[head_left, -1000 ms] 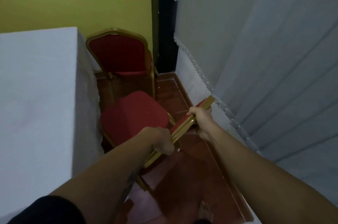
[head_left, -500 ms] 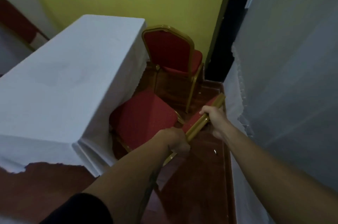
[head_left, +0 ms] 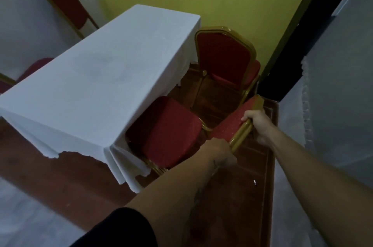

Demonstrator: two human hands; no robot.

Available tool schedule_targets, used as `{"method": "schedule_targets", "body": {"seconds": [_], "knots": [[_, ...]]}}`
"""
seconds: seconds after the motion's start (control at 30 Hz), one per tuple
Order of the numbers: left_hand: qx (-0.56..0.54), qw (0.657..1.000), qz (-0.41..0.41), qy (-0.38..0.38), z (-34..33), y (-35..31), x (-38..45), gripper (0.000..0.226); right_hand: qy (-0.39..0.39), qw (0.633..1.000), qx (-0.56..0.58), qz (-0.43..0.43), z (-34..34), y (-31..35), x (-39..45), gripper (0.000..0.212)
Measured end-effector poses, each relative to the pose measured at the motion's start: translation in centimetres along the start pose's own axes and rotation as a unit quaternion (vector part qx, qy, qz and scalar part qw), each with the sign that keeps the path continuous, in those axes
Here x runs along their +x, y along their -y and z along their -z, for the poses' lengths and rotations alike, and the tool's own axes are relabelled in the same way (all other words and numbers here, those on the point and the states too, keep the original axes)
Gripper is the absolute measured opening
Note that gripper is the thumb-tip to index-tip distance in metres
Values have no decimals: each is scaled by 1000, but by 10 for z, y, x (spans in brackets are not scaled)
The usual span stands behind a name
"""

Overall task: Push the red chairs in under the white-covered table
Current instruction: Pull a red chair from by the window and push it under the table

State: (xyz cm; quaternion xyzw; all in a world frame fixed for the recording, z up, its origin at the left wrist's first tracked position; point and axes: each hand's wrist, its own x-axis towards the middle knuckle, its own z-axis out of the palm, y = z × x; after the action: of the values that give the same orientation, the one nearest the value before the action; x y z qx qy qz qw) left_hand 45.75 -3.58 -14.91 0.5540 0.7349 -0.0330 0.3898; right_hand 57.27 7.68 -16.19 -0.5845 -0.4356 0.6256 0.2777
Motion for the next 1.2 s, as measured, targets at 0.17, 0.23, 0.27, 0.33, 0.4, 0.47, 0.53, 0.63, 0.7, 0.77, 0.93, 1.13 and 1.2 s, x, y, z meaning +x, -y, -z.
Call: {"method": "schedule_targets", "body": {"seconds": [0.17, 0.23, 0.27, 0.33, 0.4, 0.47, 0.53, 0.63, 0.7, 0.77, 0.93, 1.13, 1.2], "knots": [[6, 1000, -5, -17, 11, 9, 23, 62, 12, 1000, -18, -19, -13, 12, 24, 47], [2, 1000, -6, -14, 16, 13, 32, 64, 15, 999, -19, -22, -18, 17, 33, 49], [1, 1000, -3, -12, 19, 14, 36, 64, 17, 999, -21, -21, -20, 19, 38, 50], [-3, 1000, 1, -10, 25, 16, 42, 64, 27, 999, -31, -18, -23, 24, 47, 53], [-11, 1000, 10, -12, 34, 16, 48, 62, 39, 998, -41, -19, -27, 31, 59, 53], [-24, 999, 27, -1, 44, 15, 56, 59, 47, 997, -51, -24, -29, 39, 73, 53], [-33, 998, 46, 10, 53, 12, 63, 56, 64, 995, -63, -33, -32, 46, 87, 49], [-29, 997, 69, -2, 64, 6, 69, 55, 99, 992, -65, -41, -35, 54, 107, 47], [-23, 996, 90, -14, 71, 0, 74, 55, 115, 991, -65, -33, -36, 59, 120, 56], [-30, 993, 116, -12, 76, -7, 80, 57, 123, 990, -68, -31, -38, 66, 130, 66], [-47, 986, 156, -27, 89, -16, 95, 51, 143, 986, -74, -33, -42, 82, 150, 85], [-65, 981, 176, -43, 94, -10, 104, 56, 139, 987, -71, -22, -54, 84, 161, 98], [-75, 979, 183, -44, 97, -5, 106, 53, 148, 986, -72, -24, -59, 84, 162, 103]]}}
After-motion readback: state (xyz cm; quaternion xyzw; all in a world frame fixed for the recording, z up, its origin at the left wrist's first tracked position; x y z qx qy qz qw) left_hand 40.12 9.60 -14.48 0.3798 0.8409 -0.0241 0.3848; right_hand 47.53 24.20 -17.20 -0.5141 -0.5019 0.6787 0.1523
